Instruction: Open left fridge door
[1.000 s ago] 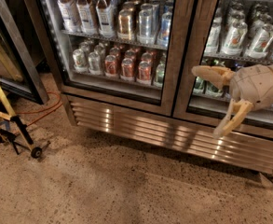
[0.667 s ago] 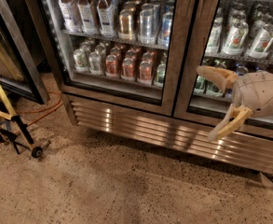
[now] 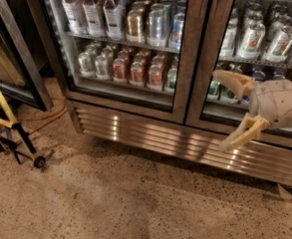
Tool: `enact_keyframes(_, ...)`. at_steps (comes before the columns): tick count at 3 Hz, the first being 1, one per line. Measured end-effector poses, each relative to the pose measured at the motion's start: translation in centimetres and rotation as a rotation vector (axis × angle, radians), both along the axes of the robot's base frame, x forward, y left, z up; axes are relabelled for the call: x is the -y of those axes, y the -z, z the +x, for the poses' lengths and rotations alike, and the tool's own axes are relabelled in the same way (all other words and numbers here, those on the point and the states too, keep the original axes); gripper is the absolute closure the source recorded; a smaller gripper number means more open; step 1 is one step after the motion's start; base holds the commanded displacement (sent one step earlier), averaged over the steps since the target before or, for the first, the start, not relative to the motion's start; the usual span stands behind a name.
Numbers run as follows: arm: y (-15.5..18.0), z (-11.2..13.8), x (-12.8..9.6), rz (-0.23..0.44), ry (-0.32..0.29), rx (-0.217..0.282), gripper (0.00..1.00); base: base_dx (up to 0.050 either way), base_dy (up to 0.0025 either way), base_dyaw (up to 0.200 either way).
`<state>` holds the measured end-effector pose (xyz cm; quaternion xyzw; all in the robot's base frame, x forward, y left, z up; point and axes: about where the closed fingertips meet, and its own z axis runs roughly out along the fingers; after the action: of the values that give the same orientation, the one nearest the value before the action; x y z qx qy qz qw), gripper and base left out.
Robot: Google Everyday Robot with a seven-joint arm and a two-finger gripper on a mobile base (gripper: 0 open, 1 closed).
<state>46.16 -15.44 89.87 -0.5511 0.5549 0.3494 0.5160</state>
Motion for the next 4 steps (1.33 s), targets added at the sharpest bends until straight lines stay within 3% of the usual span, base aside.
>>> enact_keyframes(1,-0.7,0.1,0.1,0.139,0.024,-0.002,0.00,0.000,0.00000,0.000)
enact_keyframes(3,-2.5,-0.3,-0.4,0.148,0.013,-0.011,0.00,0.000,0.00000,0.000)
enact_keyframes(4,-6.8,-1.6,-1.1,0.156,0.005,0.014,0.00,0.000,0.00000,0.000)
